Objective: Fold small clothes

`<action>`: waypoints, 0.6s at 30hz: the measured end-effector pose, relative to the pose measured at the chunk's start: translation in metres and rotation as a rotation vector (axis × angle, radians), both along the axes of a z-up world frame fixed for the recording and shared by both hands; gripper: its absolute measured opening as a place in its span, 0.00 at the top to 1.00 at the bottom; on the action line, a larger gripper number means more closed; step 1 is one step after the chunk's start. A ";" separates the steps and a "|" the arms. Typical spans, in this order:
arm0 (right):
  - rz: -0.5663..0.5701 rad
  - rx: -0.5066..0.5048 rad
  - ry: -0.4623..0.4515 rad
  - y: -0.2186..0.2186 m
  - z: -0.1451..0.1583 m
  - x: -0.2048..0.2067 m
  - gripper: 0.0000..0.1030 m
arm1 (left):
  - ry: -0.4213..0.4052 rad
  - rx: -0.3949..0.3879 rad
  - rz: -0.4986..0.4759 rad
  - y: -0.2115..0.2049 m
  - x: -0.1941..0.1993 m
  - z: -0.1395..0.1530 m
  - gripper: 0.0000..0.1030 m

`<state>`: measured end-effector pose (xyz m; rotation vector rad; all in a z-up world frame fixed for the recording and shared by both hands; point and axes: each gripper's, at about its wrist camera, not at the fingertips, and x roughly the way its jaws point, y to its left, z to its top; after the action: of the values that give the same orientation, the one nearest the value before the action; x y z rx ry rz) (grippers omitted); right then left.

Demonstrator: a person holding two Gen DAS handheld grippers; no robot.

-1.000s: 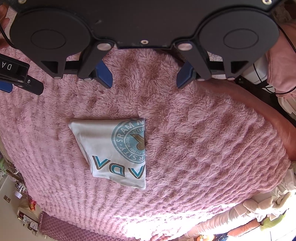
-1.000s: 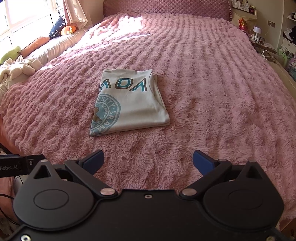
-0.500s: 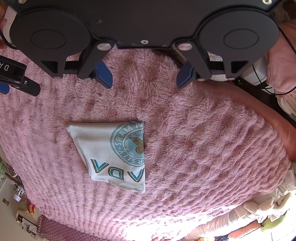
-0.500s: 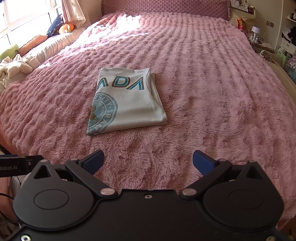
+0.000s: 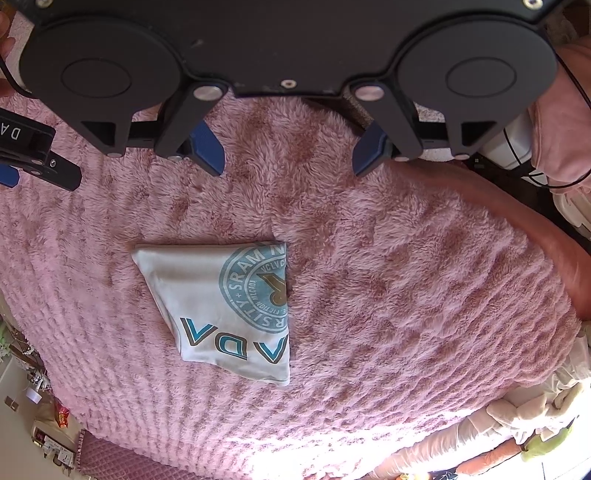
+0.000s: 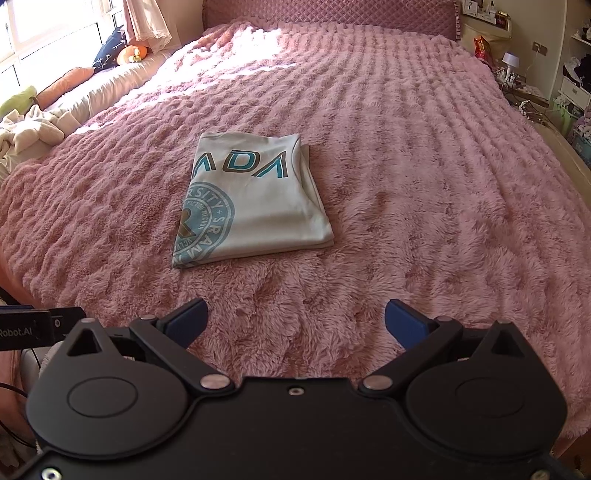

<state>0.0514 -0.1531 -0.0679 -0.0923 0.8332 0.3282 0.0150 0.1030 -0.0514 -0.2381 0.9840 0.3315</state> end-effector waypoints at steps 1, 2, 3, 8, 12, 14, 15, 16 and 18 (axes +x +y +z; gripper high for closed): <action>0.000 -0.001 0.001 0.000 0.000 0.000 0.00 | 0.001 0.000 0.000 0.000 0.000 0.000 0.25; 0.000 0.000 -0.001 0.000 0.000 0.000 0.00 | 0.002 -0.001 -0.001 0.000 0.000 0.000 0.25; 0.000 -0.001 -0.002 0.000 0.000 0.000 0.00 | 0.001 -0.003 -0.002 -0.001 0.000 0.000 0.25; 0.002 -0.002 -0.001 0.000 -0.001 0.000 0.00 | 0.003 0.004 -0.008 -0.003 0.000 0.000 0.24; 0.003 -0.004 0.000 -0.001 -0.002 0.000 0.00 | 0.008 0.005 -0.008 -0.003 0.001 -0.001 0.24; 0.004 -0.004 0.001 -0.001 -0.002 0.000 0.00 | 0.009 0.005 -0.007 -0.003 0.001 -0.001 0.24; 0.003 -0.003 0.001 0.000 -0.002 0.000 0.00 | 0.009 0.006 -0.007 -0.003 0.000 -0.001 0.24; 0.003 -0.003 0.000 -0.001 -0.002 0.000 0.00 | 0.009 0.007 -0.007 -0.004 0.000 -0.001 0.24; 0.003 -0.005 0.001 0.000 -0.002 0.000 0.00 | 0.012 0.010 -0.008 -0.004 0.000 -0.001 0.24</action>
<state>0.0518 -0.1533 -0.0695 -0.0980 0.8346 0.3296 0.0149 0.0991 -0.0526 -0.2231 0.9952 0.3307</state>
